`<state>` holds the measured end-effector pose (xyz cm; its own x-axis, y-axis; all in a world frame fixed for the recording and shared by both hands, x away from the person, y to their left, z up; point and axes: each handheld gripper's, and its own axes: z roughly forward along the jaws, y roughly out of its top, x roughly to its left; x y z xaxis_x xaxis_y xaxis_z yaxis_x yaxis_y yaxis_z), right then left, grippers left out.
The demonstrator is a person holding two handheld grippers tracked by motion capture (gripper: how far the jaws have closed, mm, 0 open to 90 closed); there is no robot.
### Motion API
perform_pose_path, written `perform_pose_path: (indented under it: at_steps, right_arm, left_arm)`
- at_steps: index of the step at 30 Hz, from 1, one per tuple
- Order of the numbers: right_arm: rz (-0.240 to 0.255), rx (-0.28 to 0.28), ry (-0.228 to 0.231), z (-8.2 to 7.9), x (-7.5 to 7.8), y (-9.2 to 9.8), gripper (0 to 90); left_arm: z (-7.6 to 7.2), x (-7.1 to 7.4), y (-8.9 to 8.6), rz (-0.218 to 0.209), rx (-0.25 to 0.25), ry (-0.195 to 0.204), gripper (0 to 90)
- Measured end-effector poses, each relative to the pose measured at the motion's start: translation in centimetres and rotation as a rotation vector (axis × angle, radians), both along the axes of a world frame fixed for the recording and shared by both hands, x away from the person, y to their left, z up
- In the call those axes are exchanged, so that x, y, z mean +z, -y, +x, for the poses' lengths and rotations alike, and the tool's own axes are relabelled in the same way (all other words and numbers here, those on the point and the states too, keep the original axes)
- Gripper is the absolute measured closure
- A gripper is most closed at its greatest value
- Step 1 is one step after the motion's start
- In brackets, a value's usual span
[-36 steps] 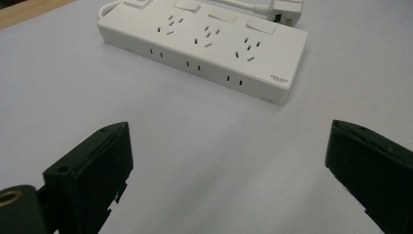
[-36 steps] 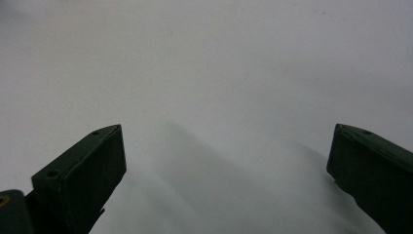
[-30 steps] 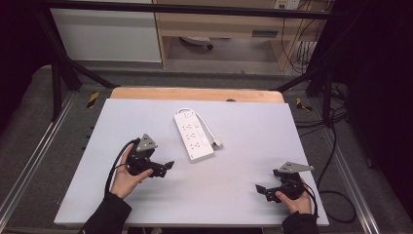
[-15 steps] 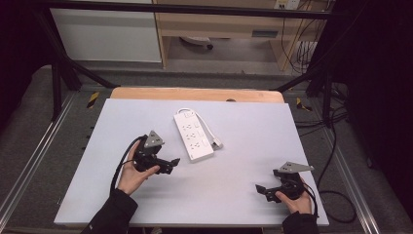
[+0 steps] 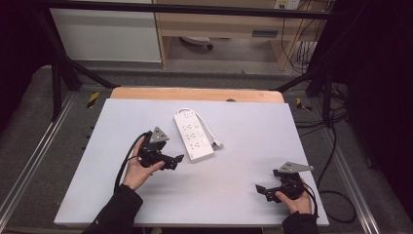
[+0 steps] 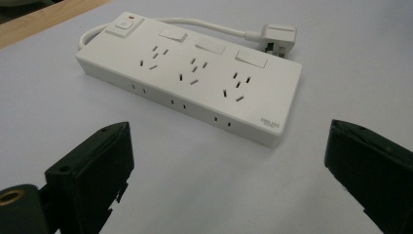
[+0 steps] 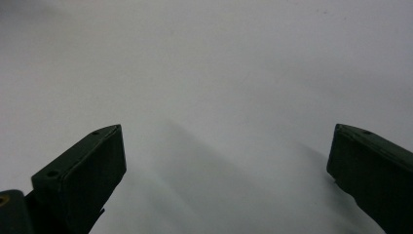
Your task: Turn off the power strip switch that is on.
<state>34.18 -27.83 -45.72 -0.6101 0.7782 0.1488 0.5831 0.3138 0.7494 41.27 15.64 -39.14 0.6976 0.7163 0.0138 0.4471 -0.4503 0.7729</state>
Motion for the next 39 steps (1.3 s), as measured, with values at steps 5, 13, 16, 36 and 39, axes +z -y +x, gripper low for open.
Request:
perform_pose_path:
  at_steps: [5, 13, 16, 36, 39]
  right_arm:
    - [0.003, -0.003, -0.001, 0.0, 0.0, 0.0, 1.3]
    - [0.004, -0.003, 0.000, 0.0, 0.0, 0.0, 1.3]
    - [0.002, -0.002, -0.001, 0.0, 0.0, 0.0, 1.3]
    - [0.006, 0.000, -0.002, 0.0, 0.0, 0.0, 1.3]
    - [0.007, -0.001, -0.003, 0.0, 0.0, 0.0, 1.3]
  left_arm:
    - [0.4, 0.2, 0.4, -0.002, 0.004, 0.002, 3.9]
    - [1.0, 0.4, 1.2, -0.003, 0.004, 0.009, 3.9]
    - [1.3, 0.4, 1.4, 0.000, 0.006, 0.007, 4.1]
    - [3.0, 0.1, 2.8, -0.003, 0.017, -0.006, 4.8]
    - [3.2, -0.1, 2.9, -0.003, 0.023, -0.008, 5.1]
